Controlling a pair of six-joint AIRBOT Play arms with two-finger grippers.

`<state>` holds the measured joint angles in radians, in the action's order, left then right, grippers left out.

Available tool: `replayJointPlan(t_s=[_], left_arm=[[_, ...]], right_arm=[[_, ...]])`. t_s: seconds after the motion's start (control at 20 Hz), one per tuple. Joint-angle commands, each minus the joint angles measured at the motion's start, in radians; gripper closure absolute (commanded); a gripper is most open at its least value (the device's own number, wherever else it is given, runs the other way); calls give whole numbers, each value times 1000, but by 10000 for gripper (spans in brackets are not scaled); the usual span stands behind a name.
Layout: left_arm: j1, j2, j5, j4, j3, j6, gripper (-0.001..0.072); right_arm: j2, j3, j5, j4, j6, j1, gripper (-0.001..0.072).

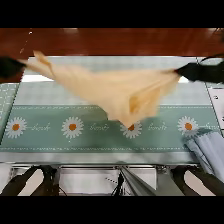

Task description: Fold the shirts.

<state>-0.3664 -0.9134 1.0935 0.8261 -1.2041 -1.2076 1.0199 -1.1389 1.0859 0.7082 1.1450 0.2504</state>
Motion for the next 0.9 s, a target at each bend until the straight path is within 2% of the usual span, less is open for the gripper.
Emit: replayJointPlan(t_s=[0.0,0.25,0.45,0.65,0.75,0.85], left_arm=[[-1,77,-90,3,-267,-20,680],[-1,138,-88,3,-444,-20,680],[-1,219,-74,12,-457,-8,680],[-1,234,120,23,-455,-10,680],[-1,229,221,35,-418,-50,681],[-1,229,259,38,-330,-98,681]], right_arm=[[-177,-160,-105,3,15,55,694],[-285,-265,-88,19,130,79,694],[-341,-266,61,73,179,79,694],[-352,-266,241,216,215,79,694],[-343,-265,322,298,235,79,694],[-324,-265,362,367,247,77,694]])
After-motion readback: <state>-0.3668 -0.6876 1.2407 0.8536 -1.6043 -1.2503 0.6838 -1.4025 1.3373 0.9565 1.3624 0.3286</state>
